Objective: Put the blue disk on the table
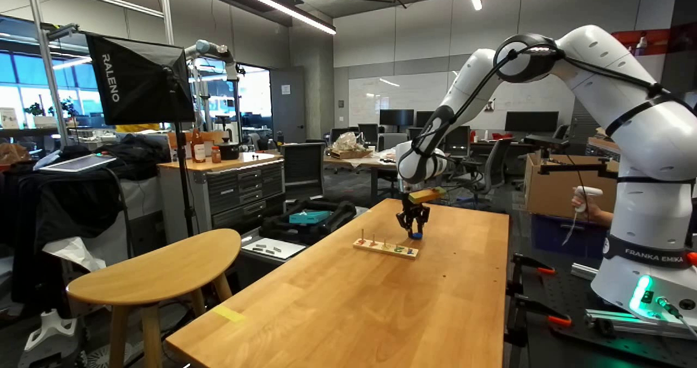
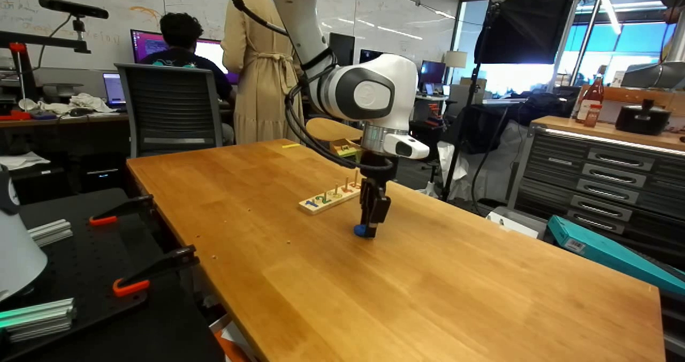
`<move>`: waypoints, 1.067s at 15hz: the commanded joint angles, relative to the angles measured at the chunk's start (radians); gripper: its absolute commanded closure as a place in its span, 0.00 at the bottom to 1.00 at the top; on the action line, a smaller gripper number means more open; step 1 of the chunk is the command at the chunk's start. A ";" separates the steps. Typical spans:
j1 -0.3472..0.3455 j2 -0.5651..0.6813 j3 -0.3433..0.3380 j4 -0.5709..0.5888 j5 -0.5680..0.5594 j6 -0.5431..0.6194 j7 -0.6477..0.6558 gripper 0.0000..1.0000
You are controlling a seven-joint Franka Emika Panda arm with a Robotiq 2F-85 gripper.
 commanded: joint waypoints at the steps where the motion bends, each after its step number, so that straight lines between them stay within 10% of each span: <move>1: 0.005 -0.010 0.024 0.020 0.026 -0.019 -0.013 0.24; 5: 0.071 -0.189 0.047 -0.069 -0.045 -0.143 -0.066 0.00; 16: 0.124 -0.645 0.152 -0.201 -0.141 -0.528 -0.295 0.00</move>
